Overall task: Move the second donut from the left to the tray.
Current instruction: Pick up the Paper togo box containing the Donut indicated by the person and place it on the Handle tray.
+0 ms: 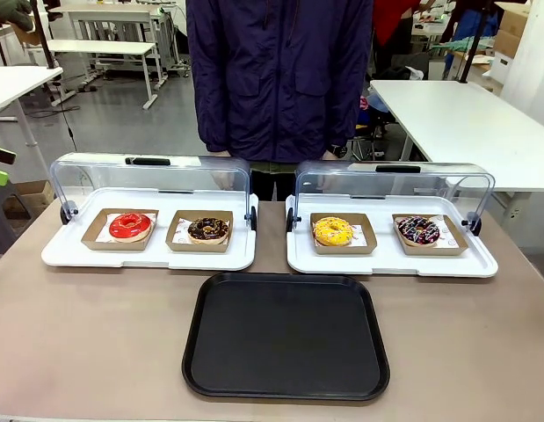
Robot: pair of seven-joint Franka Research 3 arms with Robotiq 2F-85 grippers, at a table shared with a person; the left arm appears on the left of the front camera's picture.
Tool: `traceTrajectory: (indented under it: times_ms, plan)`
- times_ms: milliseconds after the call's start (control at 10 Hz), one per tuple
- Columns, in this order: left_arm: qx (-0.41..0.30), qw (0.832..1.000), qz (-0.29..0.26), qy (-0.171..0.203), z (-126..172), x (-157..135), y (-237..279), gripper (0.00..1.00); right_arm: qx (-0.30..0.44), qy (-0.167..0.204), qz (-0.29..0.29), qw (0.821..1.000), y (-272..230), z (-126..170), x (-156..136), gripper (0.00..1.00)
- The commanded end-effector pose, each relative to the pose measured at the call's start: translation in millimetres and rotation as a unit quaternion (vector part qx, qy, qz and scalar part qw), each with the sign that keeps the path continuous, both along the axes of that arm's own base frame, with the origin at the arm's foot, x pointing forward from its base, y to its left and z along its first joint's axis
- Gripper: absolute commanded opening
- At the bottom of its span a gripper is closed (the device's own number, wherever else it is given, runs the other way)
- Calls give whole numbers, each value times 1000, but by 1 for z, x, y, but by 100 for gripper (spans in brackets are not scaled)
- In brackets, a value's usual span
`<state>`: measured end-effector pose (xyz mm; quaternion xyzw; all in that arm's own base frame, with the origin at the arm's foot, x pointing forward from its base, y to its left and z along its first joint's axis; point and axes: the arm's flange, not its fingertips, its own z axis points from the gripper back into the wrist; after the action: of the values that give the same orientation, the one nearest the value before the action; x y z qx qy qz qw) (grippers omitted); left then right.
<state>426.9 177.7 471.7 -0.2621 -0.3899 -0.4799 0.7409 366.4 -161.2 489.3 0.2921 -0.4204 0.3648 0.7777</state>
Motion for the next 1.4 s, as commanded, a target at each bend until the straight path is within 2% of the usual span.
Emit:
traceTrajectory:
  times_ms: [0, 1300]
  plan:
    - [-7, 1000, -2, -4, 0, 0, 0, 100, 5, -18, 4, 1000, -1, 1, 4, 100]
    - [-7, 1000, -2, -4, 0, 0, 0, 100, 5, -18, 4, 1000, -1, 1, 4, 100]
